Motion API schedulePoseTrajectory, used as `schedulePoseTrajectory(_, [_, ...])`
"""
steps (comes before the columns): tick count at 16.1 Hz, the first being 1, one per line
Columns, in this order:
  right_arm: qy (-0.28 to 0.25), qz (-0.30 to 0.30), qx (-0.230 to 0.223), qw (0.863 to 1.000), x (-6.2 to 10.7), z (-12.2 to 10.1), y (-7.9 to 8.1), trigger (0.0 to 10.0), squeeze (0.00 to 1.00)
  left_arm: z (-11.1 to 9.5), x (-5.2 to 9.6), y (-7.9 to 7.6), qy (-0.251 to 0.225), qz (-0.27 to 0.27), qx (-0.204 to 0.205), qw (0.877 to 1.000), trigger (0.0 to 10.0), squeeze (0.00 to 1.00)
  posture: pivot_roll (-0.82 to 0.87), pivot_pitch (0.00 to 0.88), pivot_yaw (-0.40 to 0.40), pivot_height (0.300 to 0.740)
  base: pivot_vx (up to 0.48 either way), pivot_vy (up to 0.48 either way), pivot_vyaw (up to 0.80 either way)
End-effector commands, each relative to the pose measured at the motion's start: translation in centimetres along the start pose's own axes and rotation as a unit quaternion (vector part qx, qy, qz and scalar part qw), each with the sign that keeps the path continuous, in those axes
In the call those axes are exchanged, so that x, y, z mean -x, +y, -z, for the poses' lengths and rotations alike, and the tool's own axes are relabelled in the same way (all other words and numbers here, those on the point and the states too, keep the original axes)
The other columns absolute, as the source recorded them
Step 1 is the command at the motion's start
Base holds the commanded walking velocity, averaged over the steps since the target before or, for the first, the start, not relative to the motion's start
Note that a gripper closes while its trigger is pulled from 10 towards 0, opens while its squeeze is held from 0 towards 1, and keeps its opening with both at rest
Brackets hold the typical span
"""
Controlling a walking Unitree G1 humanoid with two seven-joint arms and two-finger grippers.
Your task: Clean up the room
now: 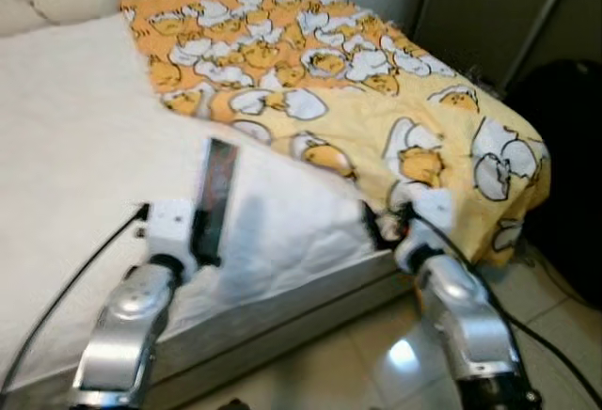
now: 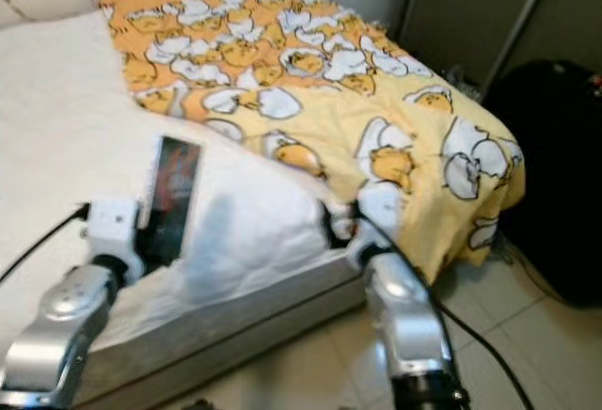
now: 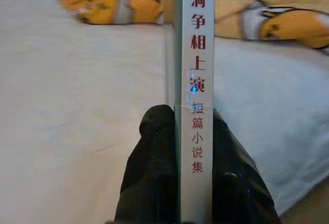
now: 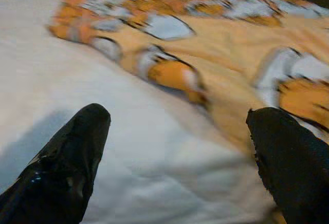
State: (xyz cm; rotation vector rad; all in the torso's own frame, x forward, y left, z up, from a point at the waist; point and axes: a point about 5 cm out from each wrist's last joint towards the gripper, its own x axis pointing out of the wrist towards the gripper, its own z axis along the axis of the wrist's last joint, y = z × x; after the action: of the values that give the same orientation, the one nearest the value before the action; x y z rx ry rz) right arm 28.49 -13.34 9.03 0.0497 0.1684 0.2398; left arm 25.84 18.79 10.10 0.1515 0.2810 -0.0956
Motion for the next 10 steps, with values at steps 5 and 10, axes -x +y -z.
schedulePoseTrajectory(5, [0.005,0.003,0.013,1.0,0.49,-0.1,-0.79,10.0,0.0,-0.82,0.08,-0.91,-0.026,0.012,-0.007,1.0,10.0,0.0,0.01,0.005,0.007,0.74,0.0,0.435,0.0])
schedulePoseTrajectory(10, [0.004,-0.002,0.017,1.0,0.42,-0.19,-0.62,10.0,0.0,-0.82,-0.02,-0.98,-0.025,0.013,-0.008,1.0,10.0,0.0,0.01,0.006,0.007,0.74,0.0,0.432,0.54])
